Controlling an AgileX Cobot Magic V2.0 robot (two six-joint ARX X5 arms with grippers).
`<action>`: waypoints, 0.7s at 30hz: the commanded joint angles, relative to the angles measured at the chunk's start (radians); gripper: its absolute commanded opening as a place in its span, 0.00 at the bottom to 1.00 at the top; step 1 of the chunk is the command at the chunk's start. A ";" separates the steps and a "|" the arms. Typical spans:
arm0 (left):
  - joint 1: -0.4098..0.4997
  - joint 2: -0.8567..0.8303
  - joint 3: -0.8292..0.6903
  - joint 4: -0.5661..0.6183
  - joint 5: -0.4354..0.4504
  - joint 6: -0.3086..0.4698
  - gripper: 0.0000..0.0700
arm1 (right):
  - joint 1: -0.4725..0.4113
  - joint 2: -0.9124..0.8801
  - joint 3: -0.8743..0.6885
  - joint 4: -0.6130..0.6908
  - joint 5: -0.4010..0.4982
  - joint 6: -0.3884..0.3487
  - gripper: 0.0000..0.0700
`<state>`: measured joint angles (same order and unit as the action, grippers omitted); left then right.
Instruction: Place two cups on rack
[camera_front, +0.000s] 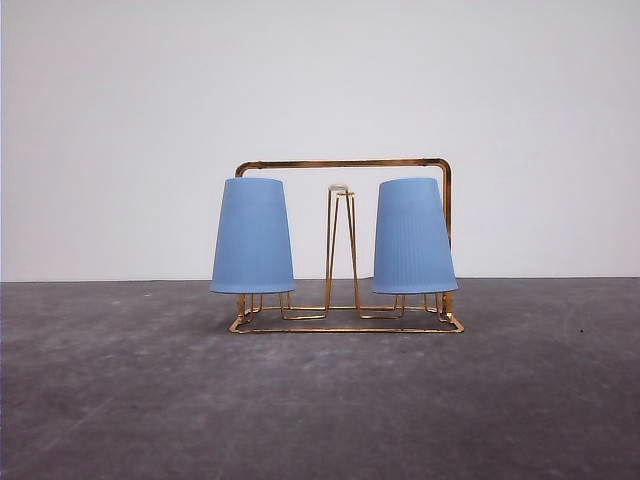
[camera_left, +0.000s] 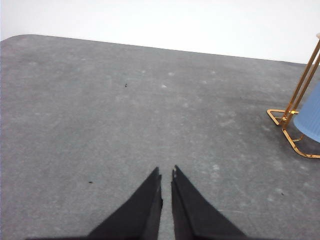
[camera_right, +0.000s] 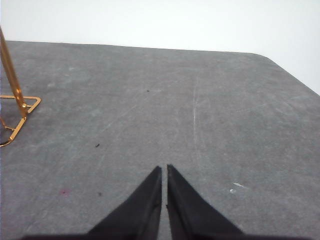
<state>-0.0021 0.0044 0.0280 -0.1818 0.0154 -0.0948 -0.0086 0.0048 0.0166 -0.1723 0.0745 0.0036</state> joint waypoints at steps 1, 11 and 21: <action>0.002 -0.001 -0.014 -0.005 -0.001 -0.002 0.02 | -0.003 -0.001 -0.004 0.006 0.004 -0.004 0.02; 0.002 -0.001 -0.014 -0.005 -0.001 -0.002 0.02 | -0.003 -0.001 -0.004 0.016 0.005 -0.004 0.02; 0.002 -0.001 -0.014 -0.006 -0.001 -0.002 0.02 | -0.003 -0.001 -0.004 0.016 0.005 -0.003 0.02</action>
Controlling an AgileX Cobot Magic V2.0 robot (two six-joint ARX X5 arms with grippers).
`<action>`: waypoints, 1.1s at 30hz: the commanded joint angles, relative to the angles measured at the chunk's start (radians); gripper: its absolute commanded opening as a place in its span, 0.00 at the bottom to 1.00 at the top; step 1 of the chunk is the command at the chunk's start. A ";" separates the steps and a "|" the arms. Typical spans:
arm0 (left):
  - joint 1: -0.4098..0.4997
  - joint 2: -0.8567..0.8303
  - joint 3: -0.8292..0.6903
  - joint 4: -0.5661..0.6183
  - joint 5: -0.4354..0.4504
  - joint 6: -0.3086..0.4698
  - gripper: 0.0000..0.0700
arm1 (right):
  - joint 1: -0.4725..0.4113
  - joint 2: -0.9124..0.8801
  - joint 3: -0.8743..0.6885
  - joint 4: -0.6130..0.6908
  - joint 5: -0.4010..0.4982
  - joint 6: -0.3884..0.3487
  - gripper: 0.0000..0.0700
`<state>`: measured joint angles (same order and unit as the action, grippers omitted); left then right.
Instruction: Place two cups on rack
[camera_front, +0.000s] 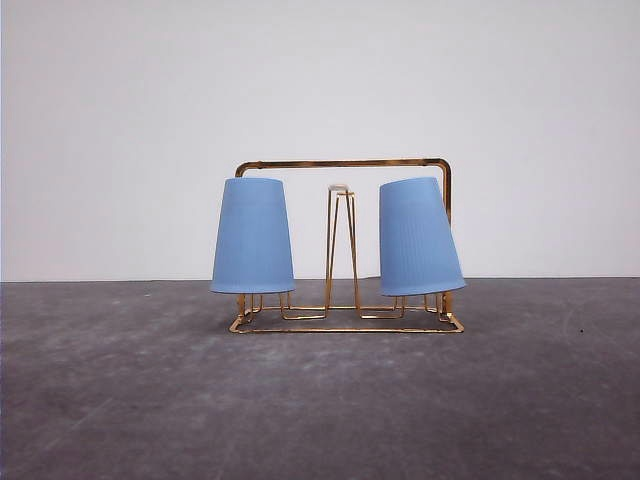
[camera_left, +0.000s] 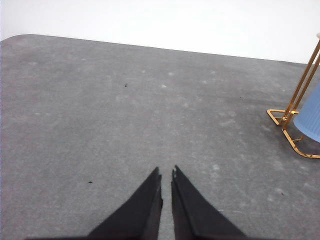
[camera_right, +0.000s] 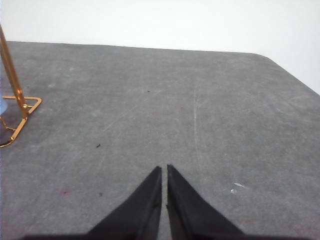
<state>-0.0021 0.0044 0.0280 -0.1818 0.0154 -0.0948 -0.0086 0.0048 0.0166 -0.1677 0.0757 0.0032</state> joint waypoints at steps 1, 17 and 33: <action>0.002 -0.001 -0.014 -0.006 -0.001 -0.002 0.02 | -0.003 -0.001 -0.004 0.011 0.003 -0.003 0.02; 0.002 -0.001 -0.014 -0.006 -0.001 -0.002 0.02 | -0.003 -0.001 -0.004 0.011 0.003 -0.003 0.02; 0.002 -0.001 -0.014 -0.006 -0.001 -0.002 0.02 | -0.003 -0.001 -0.004 0.011 0.003 -0.003 0.02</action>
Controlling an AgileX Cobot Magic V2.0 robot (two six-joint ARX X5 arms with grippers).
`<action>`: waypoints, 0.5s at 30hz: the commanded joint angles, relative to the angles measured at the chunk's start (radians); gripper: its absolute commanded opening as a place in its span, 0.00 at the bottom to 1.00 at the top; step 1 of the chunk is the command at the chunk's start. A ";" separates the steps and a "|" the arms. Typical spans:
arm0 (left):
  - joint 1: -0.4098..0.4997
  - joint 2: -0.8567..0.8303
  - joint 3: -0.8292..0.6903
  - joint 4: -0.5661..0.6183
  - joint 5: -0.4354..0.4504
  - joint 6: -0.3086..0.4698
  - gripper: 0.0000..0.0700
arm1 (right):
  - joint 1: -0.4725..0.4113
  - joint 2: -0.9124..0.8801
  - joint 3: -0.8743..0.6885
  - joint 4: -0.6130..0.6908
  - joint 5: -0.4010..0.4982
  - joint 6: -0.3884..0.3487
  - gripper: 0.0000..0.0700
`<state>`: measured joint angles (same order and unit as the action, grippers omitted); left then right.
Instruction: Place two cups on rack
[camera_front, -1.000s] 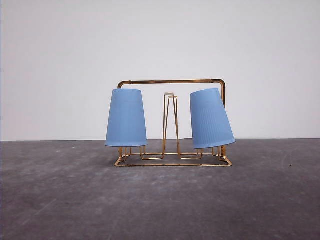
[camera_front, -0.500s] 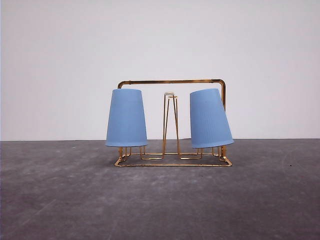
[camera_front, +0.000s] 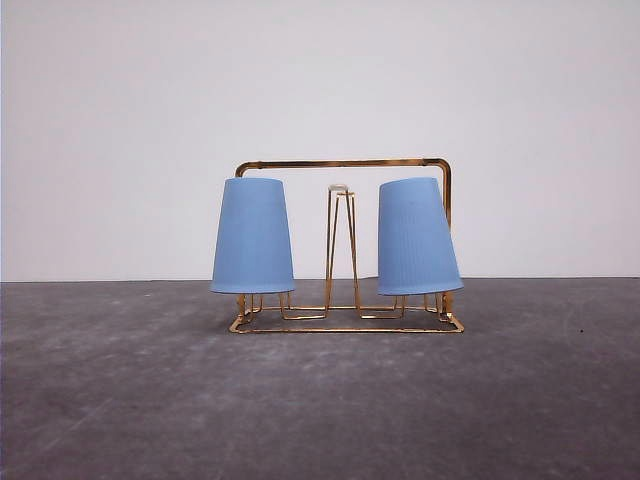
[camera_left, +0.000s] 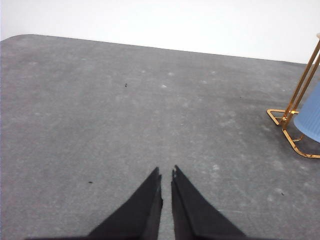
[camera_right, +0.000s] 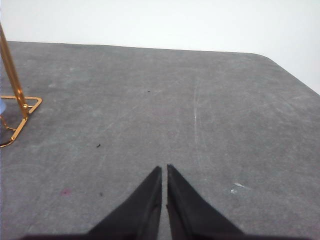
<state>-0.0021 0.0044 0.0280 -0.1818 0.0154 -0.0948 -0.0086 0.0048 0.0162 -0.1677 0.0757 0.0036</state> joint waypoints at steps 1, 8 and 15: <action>0.002 -0.001 -0.014 -0.006 -0.001 -0.002 0.02 | -0.003 -0.001 -0.004 0.011 0.003 -0.004 0.02; 0.002 -0.001 -0.014 -0.006 -0.001 -0.002 0.02 | -0.003 -0.001 -0.004 0.011 0.003 -0.004 0.02; 0.002 -0.001 -0.014 -0.006 -0.001 -0.002 0.02 | -0.003 -0.001 -0.004 0.011 0.003 -0.004 0.02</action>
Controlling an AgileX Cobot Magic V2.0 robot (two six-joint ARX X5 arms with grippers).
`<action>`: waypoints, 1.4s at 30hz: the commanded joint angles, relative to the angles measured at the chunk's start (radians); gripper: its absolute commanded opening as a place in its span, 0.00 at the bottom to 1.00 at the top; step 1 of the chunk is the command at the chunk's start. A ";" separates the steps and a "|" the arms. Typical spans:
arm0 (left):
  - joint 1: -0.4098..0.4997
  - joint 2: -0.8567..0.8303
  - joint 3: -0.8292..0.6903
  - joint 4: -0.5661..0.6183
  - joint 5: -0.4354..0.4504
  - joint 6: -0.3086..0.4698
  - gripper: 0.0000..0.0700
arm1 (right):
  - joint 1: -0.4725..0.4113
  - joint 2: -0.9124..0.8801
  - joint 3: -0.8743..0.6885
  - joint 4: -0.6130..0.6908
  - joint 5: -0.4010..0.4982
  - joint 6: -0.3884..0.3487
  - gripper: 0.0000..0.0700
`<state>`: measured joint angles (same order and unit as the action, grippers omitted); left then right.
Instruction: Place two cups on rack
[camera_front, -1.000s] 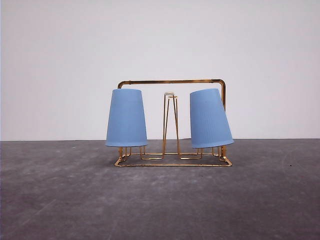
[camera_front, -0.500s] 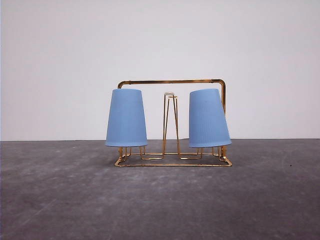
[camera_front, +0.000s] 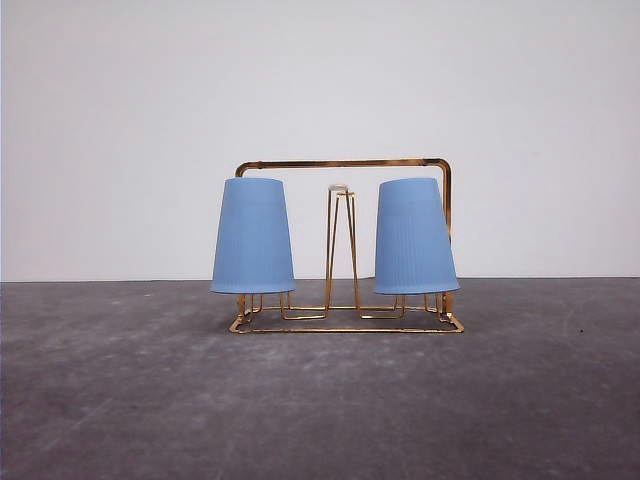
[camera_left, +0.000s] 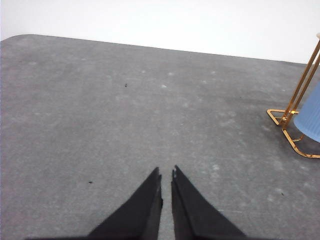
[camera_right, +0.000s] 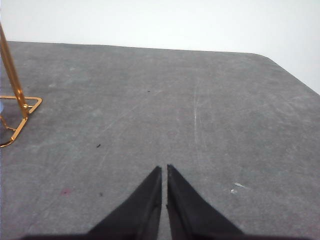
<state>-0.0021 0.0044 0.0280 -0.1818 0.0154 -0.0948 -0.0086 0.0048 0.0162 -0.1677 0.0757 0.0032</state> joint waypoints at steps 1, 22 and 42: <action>0.002 -0.001 -0.014 -0.006 -0.001 -0.002 0.02 | -0.003 -0.001 -0.004 0.011 0.003 -0.003 0.02; 0.002 -0.001 -0.014 -0.005 -0.001 -0.002 0.02 | -0.003 -0.001 -0.004 0.011 0.003 -0.003 0.02; 0.002 -0.001 -0.014 -0.006 -0.001 -0.002 0.02 | -0.003 -0.001 -0.004 0.011 0.003 -0.003 0.02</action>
<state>-0.0021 0.0044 0.0280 -0.1818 0.0154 -0.0948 -0.0086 0.0048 0.0162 -0.1677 0.0757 0.0036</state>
